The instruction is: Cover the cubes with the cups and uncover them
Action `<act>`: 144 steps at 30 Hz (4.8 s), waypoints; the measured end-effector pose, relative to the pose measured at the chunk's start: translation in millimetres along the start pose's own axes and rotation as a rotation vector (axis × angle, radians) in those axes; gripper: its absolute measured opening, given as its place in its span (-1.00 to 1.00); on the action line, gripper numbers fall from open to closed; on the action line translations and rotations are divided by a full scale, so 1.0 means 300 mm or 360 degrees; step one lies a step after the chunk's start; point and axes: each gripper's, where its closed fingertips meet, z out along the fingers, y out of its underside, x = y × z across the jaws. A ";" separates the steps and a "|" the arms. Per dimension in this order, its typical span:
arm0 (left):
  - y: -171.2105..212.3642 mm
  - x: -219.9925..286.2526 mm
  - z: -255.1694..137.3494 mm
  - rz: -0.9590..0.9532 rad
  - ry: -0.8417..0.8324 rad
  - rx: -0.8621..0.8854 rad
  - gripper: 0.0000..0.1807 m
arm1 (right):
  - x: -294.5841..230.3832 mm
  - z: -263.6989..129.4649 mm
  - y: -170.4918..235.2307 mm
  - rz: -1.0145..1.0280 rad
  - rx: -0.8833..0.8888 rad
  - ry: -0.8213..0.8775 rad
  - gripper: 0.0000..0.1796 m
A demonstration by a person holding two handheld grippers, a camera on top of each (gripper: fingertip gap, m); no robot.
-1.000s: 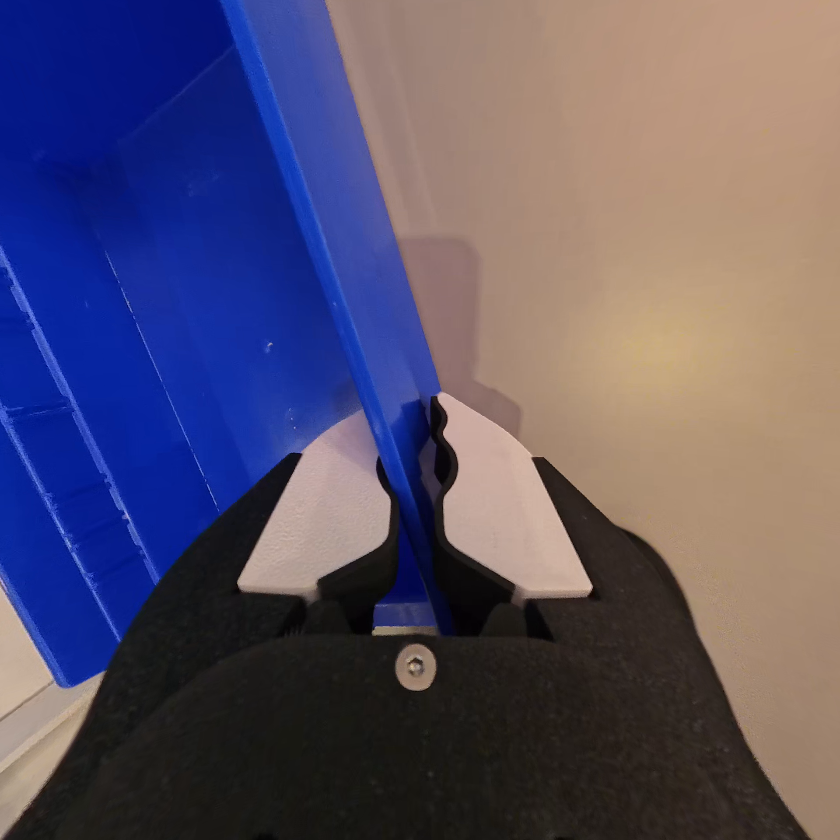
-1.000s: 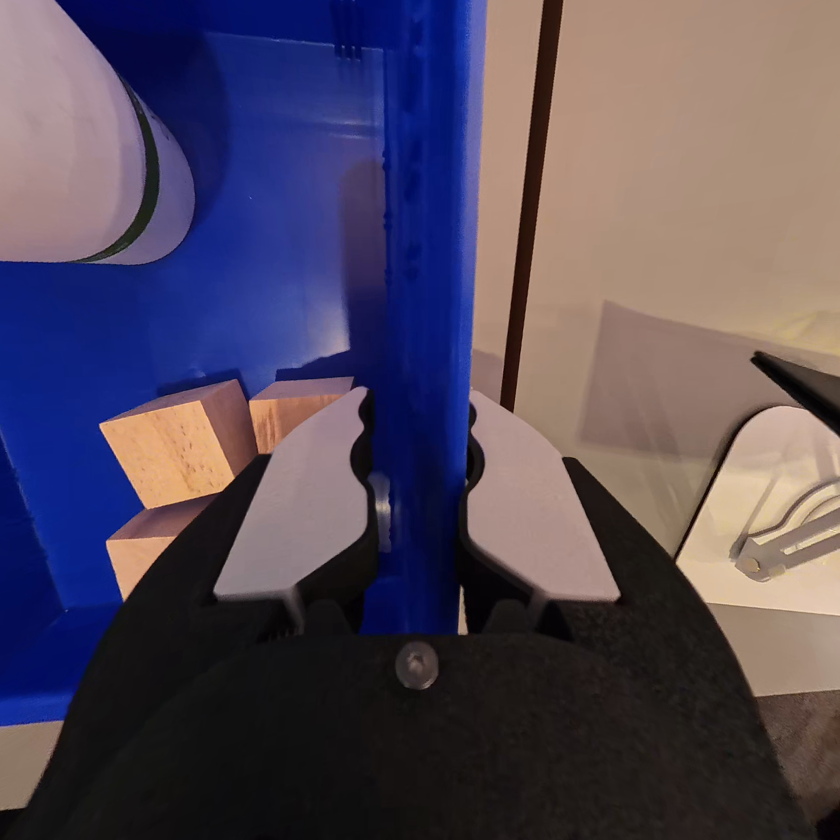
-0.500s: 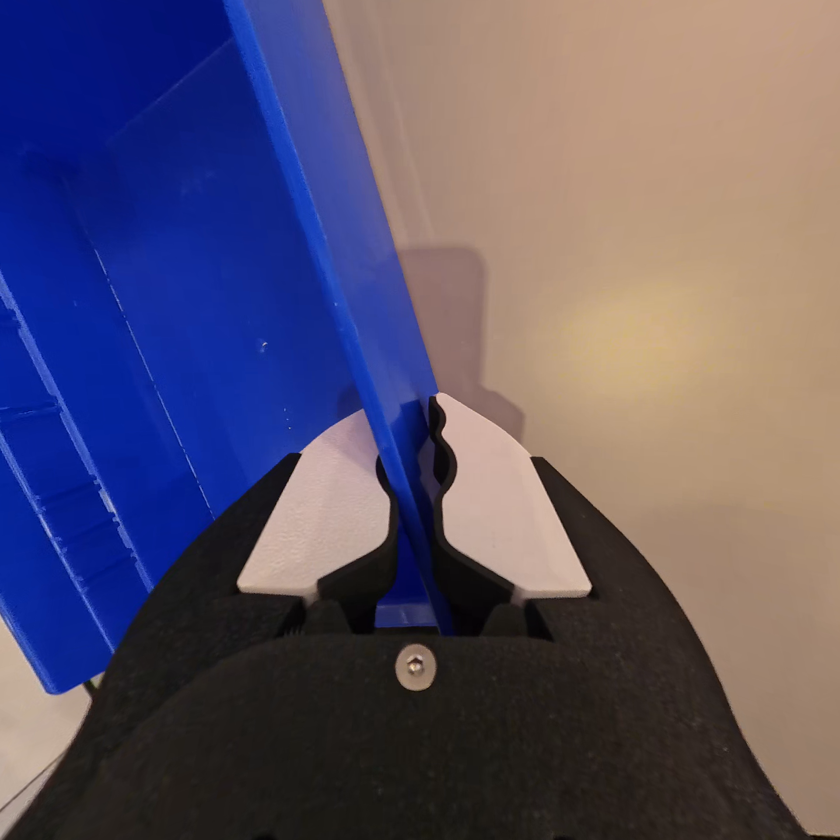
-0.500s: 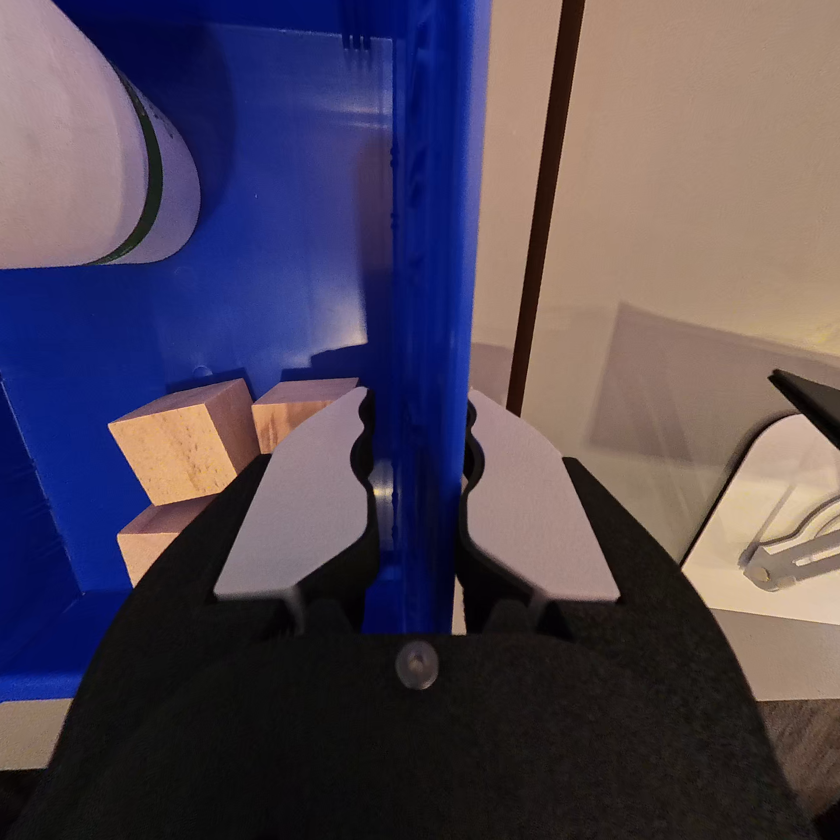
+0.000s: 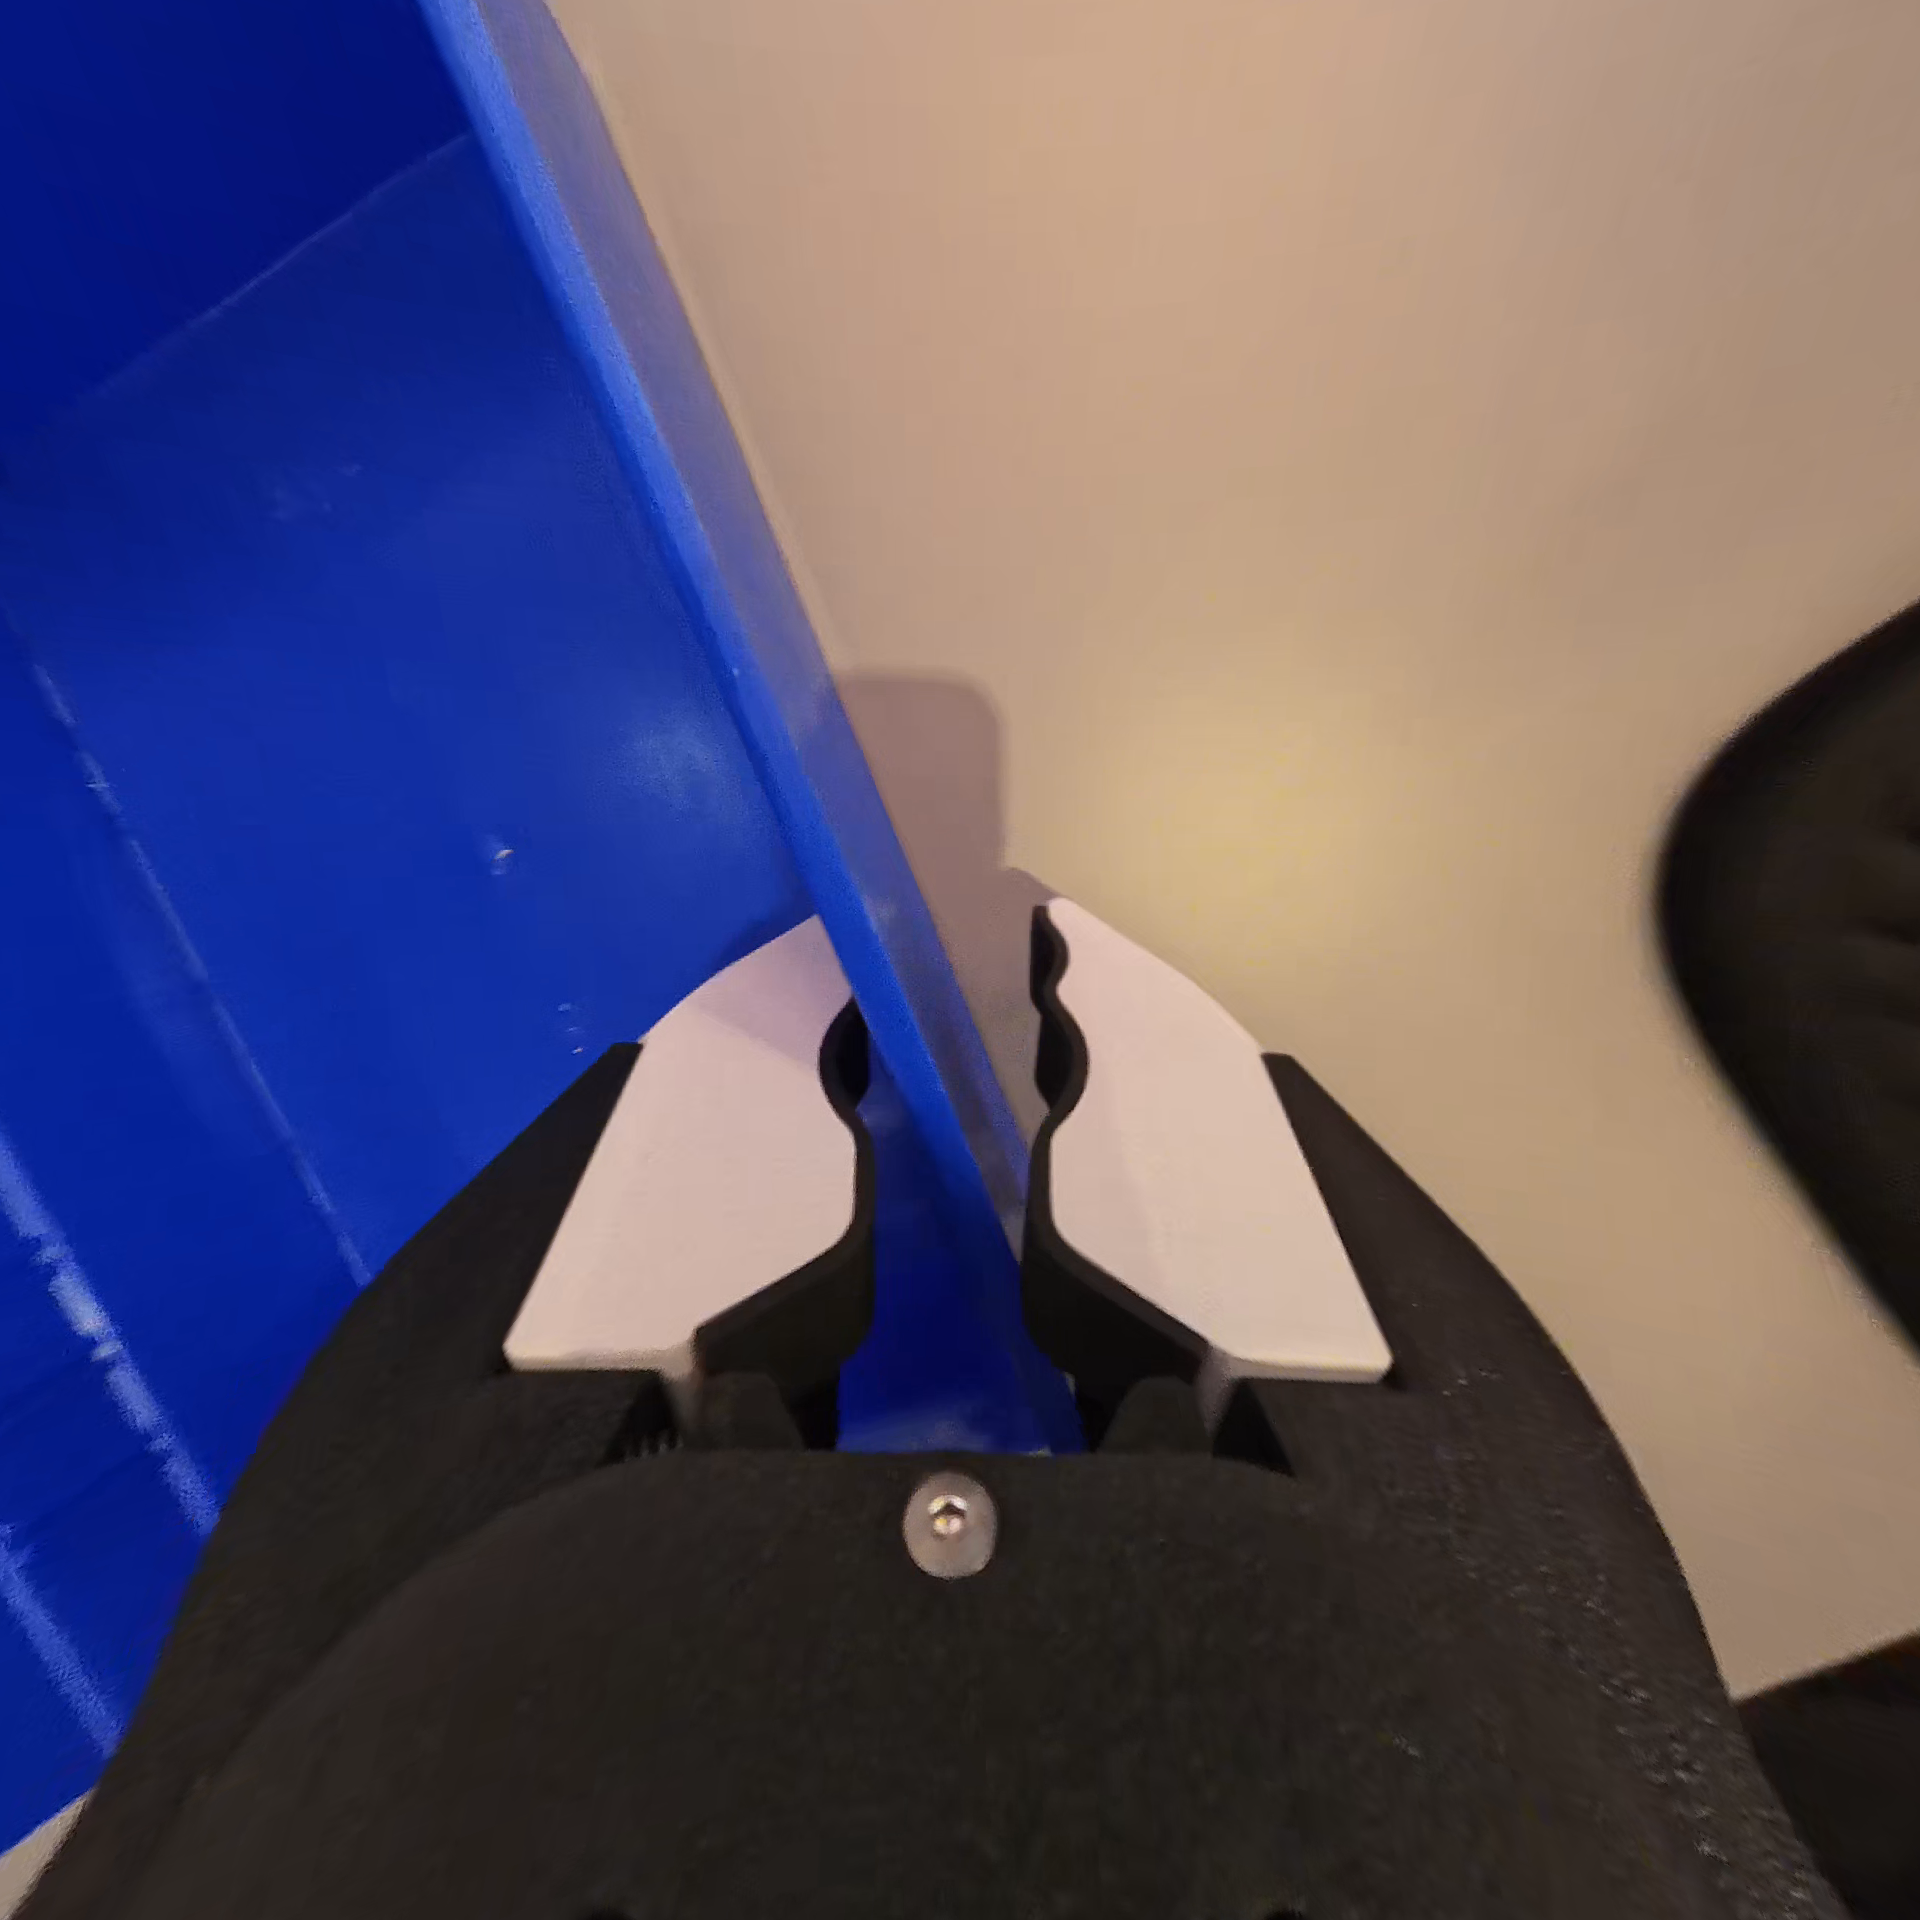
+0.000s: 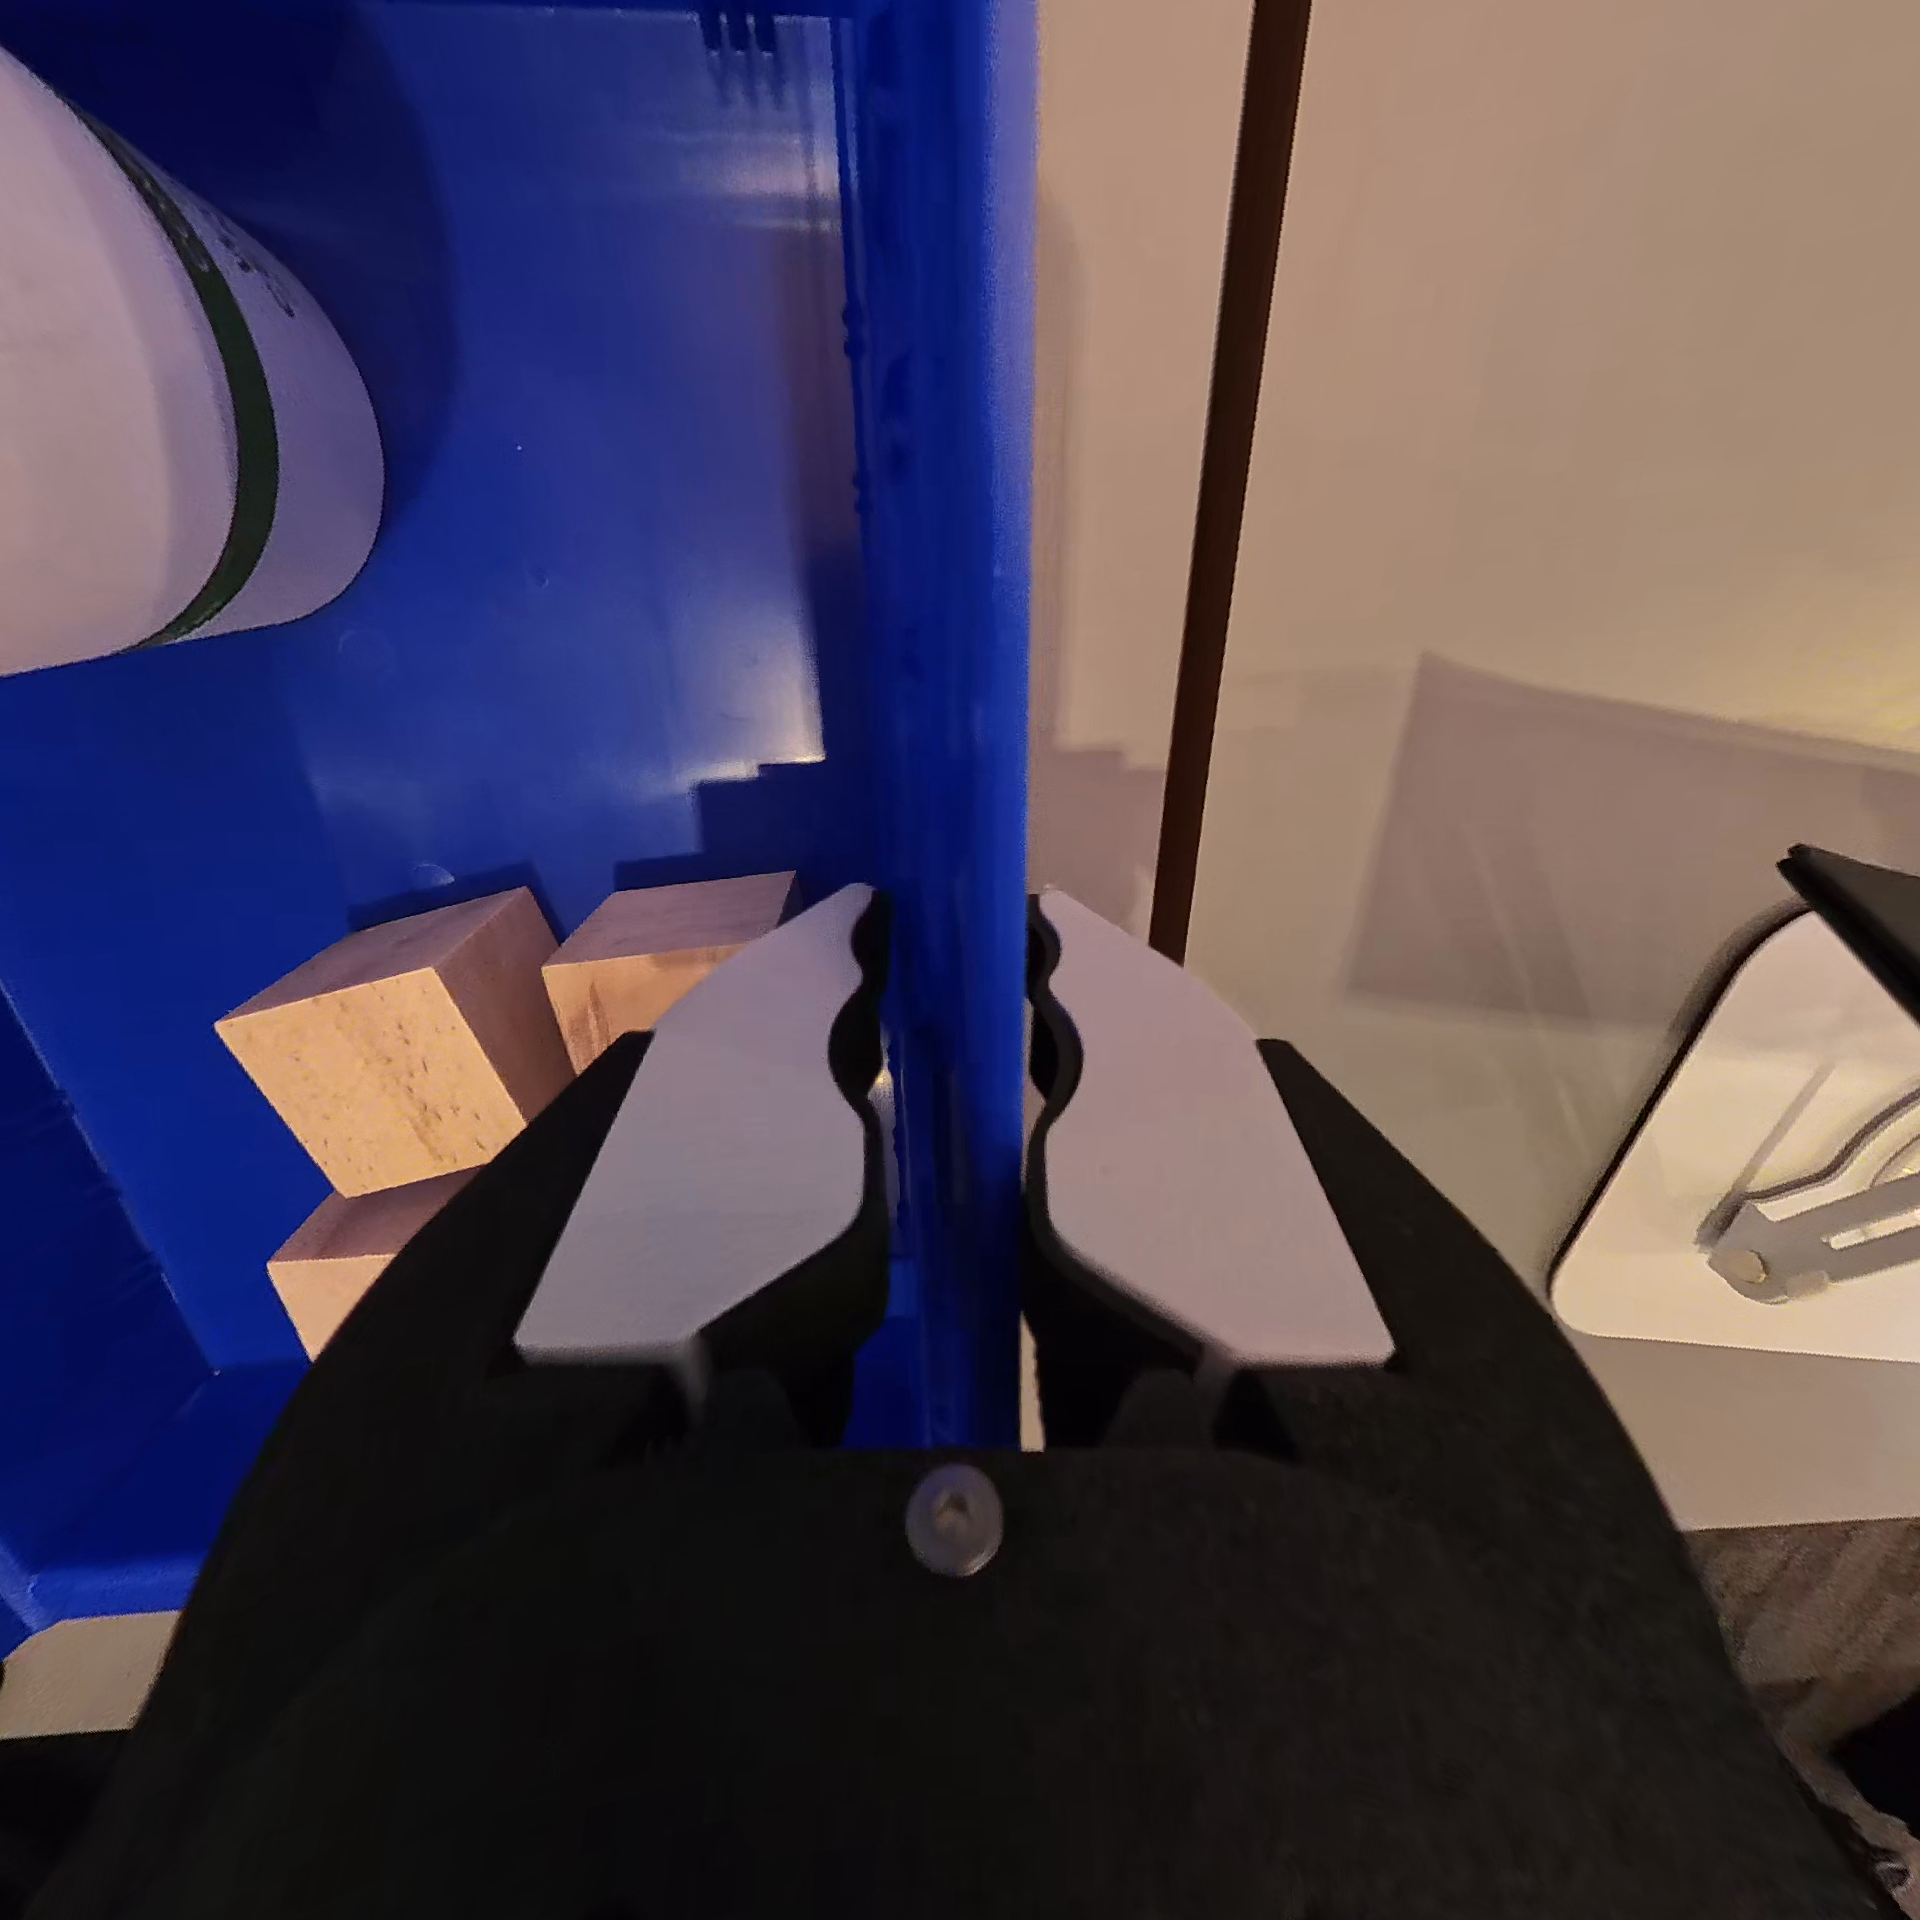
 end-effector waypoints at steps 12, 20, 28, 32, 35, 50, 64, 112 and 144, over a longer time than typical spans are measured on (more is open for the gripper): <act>-0.261 0.275 -0.121 -0.0435 0.1042 0.0535 -0.47 | -0.043 -0.004 0.009 0.0145 -0.0028 -0.0308 -0.94; -0.155 0.088 -0.282 -0.0299 0.0776 0.0932 -0.45 | -0.040 -0.014 0.040 0.0206 -0.0038 -0.0392 -0.93; 0.194 -0.201 -0.448 -0.0282 0.0150 0.1153 -0.38 | -0.046 -0.078 0.052 0.0218 0.0001 -0.0429 -0.93; 0.373 -0.328 -0.485 -0.0411 0.0009 0.1144 -0.38 | -0.084 -0.160 0.052 0.0191 -0.0081 -0.0410 -0.93; 0.479 -0.435 -0.520 -0.0485 -0.0170 0.1182 -0.42 | -0.153 -0.247 0.034 0.0146 -0.0125 -0.0435 -0.93; 0.815 -0.614 -0.549 -0.0618 -0.0336 0.1015 -0.44 | -1.028 -0.656 -0.241 -0.0321 -0.0214 -0.0563 -0.93; 1.078 -0.794 -0.682 -0.0814 -0.0526 0.1057 -0.34 | -2.217 -0.562 -0.354 -0.0973 -0.0343 -0.0790 -0.93; 0.980 -1.122 -0.414 -0.1061 -0.0948 0.0566 -0.43 | -2.390 -0.662 -0.148 -0.1358 0.1074 -0.0887 -0.55; 1.196 -1.465 -0.457 -0.1049 -0.0920 0.0552 -0.79 | -1.844 -0.571 0.046 -0.1072 0.1133 -0.0735 -0.67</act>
